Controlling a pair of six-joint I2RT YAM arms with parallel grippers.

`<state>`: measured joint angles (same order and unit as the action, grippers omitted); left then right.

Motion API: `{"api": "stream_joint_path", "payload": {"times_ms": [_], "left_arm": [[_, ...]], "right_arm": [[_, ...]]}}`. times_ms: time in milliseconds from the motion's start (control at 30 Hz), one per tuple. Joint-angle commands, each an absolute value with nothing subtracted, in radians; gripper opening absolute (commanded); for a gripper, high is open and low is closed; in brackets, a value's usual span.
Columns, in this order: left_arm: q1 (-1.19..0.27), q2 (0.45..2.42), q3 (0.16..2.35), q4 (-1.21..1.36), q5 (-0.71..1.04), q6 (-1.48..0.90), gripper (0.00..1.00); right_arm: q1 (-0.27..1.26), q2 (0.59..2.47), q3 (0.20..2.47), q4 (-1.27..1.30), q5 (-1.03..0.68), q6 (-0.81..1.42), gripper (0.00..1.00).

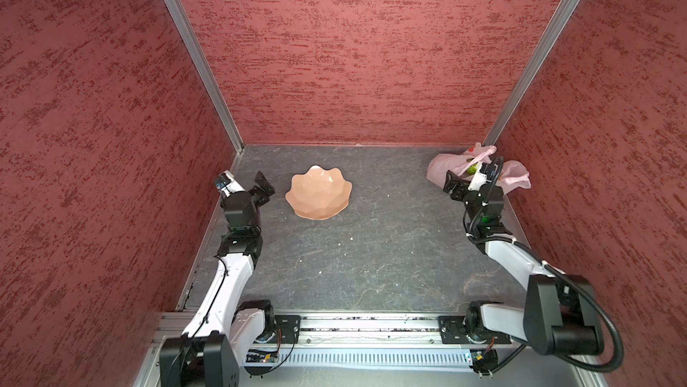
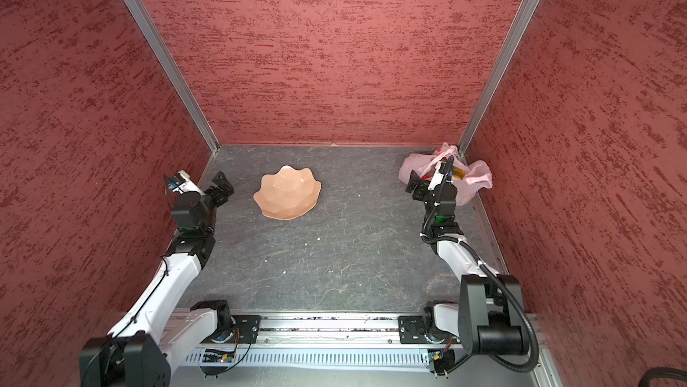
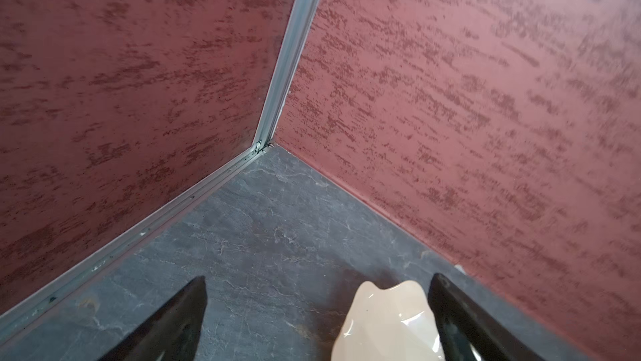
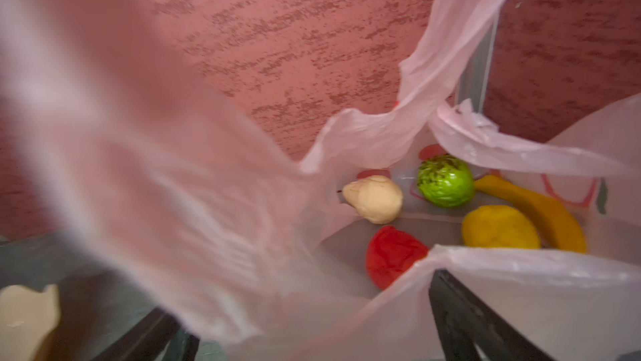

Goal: Take the fake fruits out of the plastic bag

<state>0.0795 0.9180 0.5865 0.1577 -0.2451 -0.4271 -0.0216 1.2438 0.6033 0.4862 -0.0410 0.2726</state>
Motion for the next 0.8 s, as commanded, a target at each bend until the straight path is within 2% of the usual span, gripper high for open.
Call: {"api": "stream_joint_path", "payload": {"times_ms": [0,100,200,333,467,567,667,733,767], "left_arm": [[0.079,0.869,0.622,-0.201,-0.208,-0.564,0.99],[0.072,0.853,0.673,-0.316,-0.121,-0.575,0.99],[0.064,0.862,0.704,-0.395,-0.052,-0.602,0.99],[0.064,0.891,0.722,-0.446,0.007,-0.636,0.99],[0.064,0.923,0.734,-0.474,0.022,-0.656,0.99],[0.062,0.944,0.757,-0.509,0.008,-0.667,1.00],[0.058,0.946,0.764,-0.507,0.007,-0.667,0.99],[0.058,0.945,0.767,-0.504,0.007,-0.669,0.99],[0.058,0.945,0.771,-0.507,0.006,-0.670,0.99]], "right_arm": [[-0.024,1.227,0.634,0.304,-0.242,0.471,0.99],[-0.007,1.205,0.623,0.304,-0.307,0.559,0.99],[0.054,1.164,0.641,0.223,-0.270,0.542,0.99],[0.193,1.132,0.723,0.013,-0.087,0.422,0.99],[0.250,1.120,0.757,-0.123,0.075,0.423,0.99],[0.251,1.085,0.757,-0.207,0.199,0.498,0.99],[0.249,1.023,0.736,-0.317,0.333,0.694,0.99],[0.241,0.968,0.708,-0.354,0.355,0.752,0.99],[0.241,0.939,0.689,-0.344,0.345,0.741,0.95]]}}
